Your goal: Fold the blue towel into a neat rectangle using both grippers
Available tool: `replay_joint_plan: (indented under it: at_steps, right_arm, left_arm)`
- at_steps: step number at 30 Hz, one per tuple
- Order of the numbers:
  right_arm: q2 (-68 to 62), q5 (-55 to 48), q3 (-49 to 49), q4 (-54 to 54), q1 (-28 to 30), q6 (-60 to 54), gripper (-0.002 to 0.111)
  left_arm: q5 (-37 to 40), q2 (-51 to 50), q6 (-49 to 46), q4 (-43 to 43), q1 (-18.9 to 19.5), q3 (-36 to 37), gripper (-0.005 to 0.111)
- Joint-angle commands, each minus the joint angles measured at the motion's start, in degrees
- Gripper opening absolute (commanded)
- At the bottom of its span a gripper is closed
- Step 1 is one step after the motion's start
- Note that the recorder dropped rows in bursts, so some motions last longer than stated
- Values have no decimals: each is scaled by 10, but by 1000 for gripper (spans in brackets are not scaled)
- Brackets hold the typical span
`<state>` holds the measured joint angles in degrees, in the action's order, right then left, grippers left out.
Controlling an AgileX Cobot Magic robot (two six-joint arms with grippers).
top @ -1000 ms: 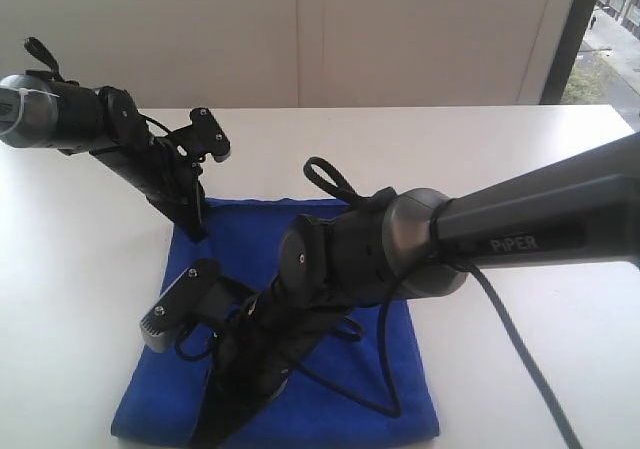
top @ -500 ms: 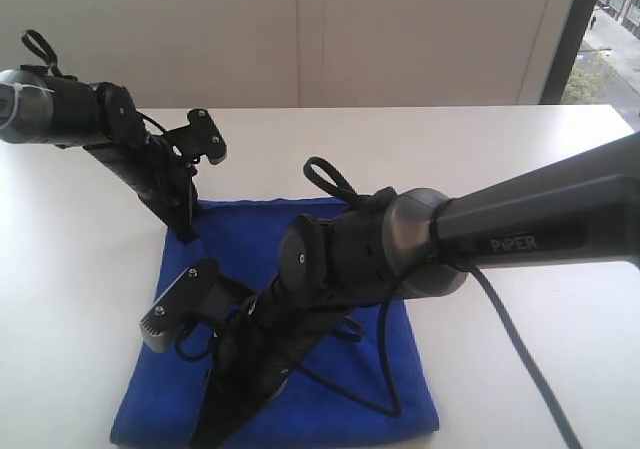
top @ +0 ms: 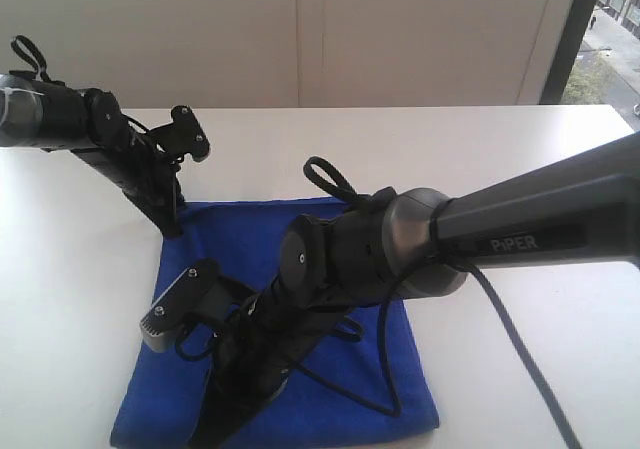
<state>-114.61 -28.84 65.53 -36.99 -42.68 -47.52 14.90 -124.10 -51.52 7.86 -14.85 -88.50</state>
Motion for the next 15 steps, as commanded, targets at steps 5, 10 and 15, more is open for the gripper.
replay_joint_plan:
  at_steps: [5,10,15]
  right_arm:
    - [108,-19,22,182,9,77,0]
    - [189,-71,32,403,48,265,0]
    - [226,-171,32,456,99,327,0]
  left_arm:
    - [124,154,8,34,8,1,0]
    - [312,226,-7,130,4,1,0]
    - [468,247,-14,222,-44,45,0]
